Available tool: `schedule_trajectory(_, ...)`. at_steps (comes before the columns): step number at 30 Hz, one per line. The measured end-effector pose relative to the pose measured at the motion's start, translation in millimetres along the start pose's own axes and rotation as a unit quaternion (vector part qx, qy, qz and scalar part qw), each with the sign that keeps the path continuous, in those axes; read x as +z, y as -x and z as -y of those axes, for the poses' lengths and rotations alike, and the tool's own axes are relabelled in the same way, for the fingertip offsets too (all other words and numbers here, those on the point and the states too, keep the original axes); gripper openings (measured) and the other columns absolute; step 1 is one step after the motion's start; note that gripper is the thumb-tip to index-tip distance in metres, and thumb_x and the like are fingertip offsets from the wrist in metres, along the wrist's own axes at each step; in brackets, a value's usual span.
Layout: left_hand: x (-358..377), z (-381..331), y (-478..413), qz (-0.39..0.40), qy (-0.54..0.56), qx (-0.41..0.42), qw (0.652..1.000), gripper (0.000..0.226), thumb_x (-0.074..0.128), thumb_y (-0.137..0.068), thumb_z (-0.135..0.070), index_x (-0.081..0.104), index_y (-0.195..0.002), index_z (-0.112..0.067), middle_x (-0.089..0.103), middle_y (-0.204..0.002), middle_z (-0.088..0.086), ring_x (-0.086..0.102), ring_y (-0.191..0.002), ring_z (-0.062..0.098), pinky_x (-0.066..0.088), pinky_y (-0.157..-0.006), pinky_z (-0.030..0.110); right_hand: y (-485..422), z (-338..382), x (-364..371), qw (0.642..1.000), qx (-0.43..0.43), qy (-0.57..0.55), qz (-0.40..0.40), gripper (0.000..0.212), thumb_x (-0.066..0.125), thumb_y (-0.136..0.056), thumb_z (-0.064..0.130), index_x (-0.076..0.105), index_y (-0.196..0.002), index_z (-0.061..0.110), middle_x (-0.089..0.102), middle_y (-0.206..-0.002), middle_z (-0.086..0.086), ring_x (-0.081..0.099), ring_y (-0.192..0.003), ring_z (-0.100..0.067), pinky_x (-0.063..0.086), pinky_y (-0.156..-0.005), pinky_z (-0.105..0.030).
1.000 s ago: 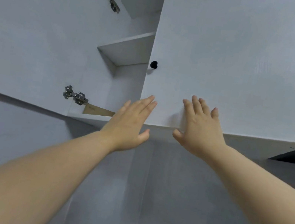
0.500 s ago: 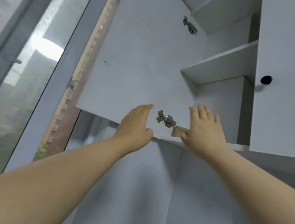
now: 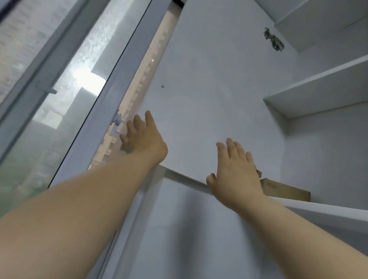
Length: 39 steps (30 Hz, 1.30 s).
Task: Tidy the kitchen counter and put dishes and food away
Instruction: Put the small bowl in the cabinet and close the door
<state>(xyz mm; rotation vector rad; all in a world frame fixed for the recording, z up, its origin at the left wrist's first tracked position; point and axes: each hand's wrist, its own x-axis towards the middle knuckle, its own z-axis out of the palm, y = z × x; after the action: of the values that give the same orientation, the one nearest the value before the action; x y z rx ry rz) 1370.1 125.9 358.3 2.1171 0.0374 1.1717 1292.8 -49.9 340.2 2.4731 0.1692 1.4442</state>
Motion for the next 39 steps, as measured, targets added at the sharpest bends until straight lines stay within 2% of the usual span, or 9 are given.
schedule_trajectory(4,6,7,-13,-0.004,-0.015,-0.004,1.000,0.096,0.059,-0.084,-0.010,-0.010,-0.150,-0.019,-0.009,-0.159,0.010,0.005,-0.145,0.033,0.019,-0.113,0.050,-12,15,17,1.000,-0.019,-0.022,-0.006,0.067,0.046,-0.090,0.026,0.015,-0.147,0.009,0.006,-0.158,-0.012,0.005,-0.146,-0.027,0.008,-0.118,-0.043)
schedule_trajectory(9,6,29,-22,0.043,0.067,-0.046,0.996,0.100,0.064,-0.085,-0.014,-0.013,-0.150,-0.017,0.011,-0.154,0.017,0.028,-0.136,0.036,0.032,-0.106,0.044,-24,36,28,0.998,-0.039,-0.049,-0.020,0.064,0.046,-0.090,0.023,0.019,-0.146,0.008,0.009,-0.157,-0.013,0.008,-0.145,-0.027,0.010,-0.117,-0.042)
schedule_trajectory(11,3,37,-27,0.035,0.075,-0.052,0.995,0.083,0.062,-0.088,-0.014,0.007,-0.149,-0.006,0.030,-0.147,0.019,0.041,-0.128,0.034,0.041,-0.096,0.039,-26,37,30,0.997,-0.046,-0.050,-0.024,0.064,0.046,-0.089,0.021,0.019,-0.146,0.008,0.010,-0.157,-0.014,0.008,-0.145,-0.027,0.010,-0.118,-0.042)
schedule_trajectory(14,-5,46,-27,0.003,0.075,-0.019,0.997,0.044,0.060,-0.089,-0.014,0.043,-0.127,-0.001,0.056,-0.120,0.016,0.056,-0.097,0.030,0.044,-0.071,0.032,-23,30,28,0.998,-0.040,-0.037,-0.025,0.065,0.045,-0.089,0.020,0.018,-0.146,0.009,0.008,-0.158,-0.013,0.008,-0.145,-0.027,0.010,-0.118,-0.041)
schedule_trajectory(16,-10,47,-24,-0.003,0.072,0.000,0.997,0.033,0.059,-0.088,-0.014,0.051,-0.117,-0.002,0.059,-0.112,0.014,0.053,-0.084,0.026,0.043,-0.066,0.030,-19,23,22,0.999,-0.029,-0.033,-0.019,0.065,0.045,-0.089,0.018,0.018,-0.147,0.009,0.008,-0.158,-0.012,0.007,-0.145,-0.026,0.009,-0.118,-0.041)
schedule_trajectory(20,-24,41,-7,-0.002,0.105,0.034,0.994,0.024,0.059,-0.086,-0.014,0.052,-0.107,-0.005,0.059,-0.103,0.010,0.054,-0.082,0.024,0.038,-0.054,0.025,-10,9,0,1.000,-0.011,-0.015,-0.015,0.067,0.045,-0.086,0.015,0.018,-0.147,0.009,0.009,-0.157,-0.013,0.009,-0.145,-0.027,0.012,-0.117,-0.041)
schedule_trajectory(26,-45,12,41,0.003,0.204,0.095,0.974,0.022,0.059,-0.086,-0.016,0.044,-0.098,-0.007,0.053,-0.091,0.007,0.053,-0.081,0.025,0.039,-0.058,0.029,15,-14,-45,1.000,0.002,0.003,-0.015,0.067,0.047,-0.086,0.014,0.020,-0.147,0.009,0.013,-0.157,-0.013,0.014,-0.144,-0.027,0.015,-0.116,-0.037)
schedule_trajectory(30,-58,-19,81,-0.005,0.213,0.128,0.969,0.021,0.057,-0.088,-0.015,0.037,-0.091,-0.010,0.040,-0.072,-0.002,0.040,-0.063,0.016,0.025,-0.047,0.025,41,-37,-78,0.999,0.030,-0.002,-0.035,0.062,0.049,-0.089,0.016,0.024,-0.145,0.008,0.018,-0.155,-0.013,0.019,-0.141,-0.027,0.017,-0.113,-0.036)
schedule_trajectory(39,-57,-109,159,-0.010,0.152,0.192,0.969,0.017,0.051,-0.089,-0.015,0.040,-0.101,-0.009,0.062,-0.096,0.013,0.056,-0.085,0.035,0.044,-0.066,0.037,102,-94,-142,0.997,0.055,0.048,-0.021,0.071,0.051,-0.085,0.010,0.020,-0.148,0.010,0.016,-0.156,-0.010,0.015,-0.143,-0.025,0.014,-0.115,-0.033)
